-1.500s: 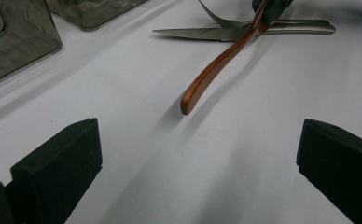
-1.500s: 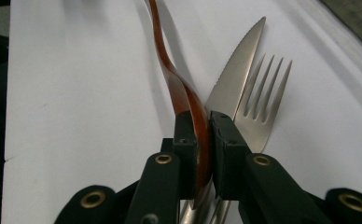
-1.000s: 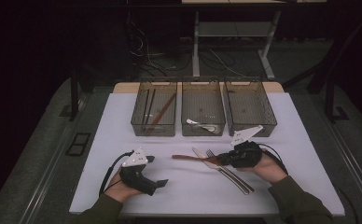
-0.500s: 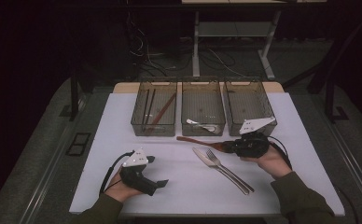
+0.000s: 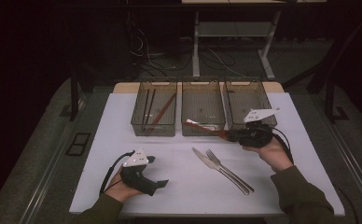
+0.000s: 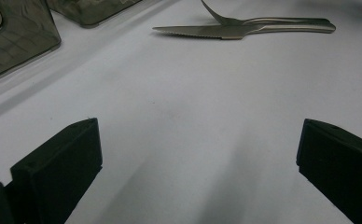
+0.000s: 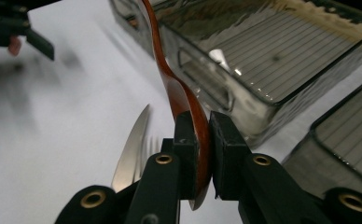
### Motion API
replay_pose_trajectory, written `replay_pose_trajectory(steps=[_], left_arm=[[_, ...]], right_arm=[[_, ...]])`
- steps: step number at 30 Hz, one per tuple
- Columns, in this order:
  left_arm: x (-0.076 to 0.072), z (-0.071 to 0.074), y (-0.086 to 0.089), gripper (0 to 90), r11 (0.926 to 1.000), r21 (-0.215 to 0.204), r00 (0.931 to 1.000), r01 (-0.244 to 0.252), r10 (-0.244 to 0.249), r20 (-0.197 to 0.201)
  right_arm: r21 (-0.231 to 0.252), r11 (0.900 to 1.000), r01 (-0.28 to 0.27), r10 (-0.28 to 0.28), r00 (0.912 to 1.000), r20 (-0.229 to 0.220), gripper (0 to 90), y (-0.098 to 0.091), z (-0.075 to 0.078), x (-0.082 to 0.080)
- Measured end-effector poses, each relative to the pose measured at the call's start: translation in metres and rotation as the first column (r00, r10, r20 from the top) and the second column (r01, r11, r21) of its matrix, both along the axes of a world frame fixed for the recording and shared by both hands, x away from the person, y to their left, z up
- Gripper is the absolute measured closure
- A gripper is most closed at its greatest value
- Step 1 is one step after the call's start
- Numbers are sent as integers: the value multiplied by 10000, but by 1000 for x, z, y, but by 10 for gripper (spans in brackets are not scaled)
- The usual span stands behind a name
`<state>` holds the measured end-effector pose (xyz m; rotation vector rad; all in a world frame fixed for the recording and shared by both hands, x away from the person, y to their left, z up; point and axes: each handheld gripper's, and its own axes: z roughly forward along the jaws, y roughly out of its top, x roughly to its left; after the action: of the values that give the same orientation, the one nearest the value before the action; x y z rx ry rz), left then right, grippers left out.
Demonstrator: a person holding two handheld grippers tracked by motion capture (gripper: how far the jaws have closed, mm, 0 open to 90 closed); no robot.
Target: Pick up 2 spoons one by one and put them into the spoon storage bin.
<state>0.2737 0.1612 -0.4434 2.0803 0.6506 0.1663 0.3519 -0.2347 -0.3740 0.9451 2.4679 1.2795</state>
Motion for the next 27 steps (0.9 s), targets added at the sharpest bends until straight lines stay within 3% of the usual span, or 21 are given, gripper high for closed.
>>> replay_pose_trajectory(steps=[12, 19, 27], left_arm=[[0, 0, 1, 0, 10000, 18, 10000, -47, 47, 24], [0, 0, 0, 0, 10000, 2, 10000, -32, 32, 22], [0, 0, 0, 0, 10000, -20, 10000, -15, 15, 3]], right_arm=[[152, 9945, 1041, -1042, 9945, 72, 808, 5, 10, 23], [-169, 9841, 1766, -1764, 9843, 103, 809, 16, 8, 45], [-518, 9741, 2201, -2194, 9755, 172, 810, 31, 7, 67]])
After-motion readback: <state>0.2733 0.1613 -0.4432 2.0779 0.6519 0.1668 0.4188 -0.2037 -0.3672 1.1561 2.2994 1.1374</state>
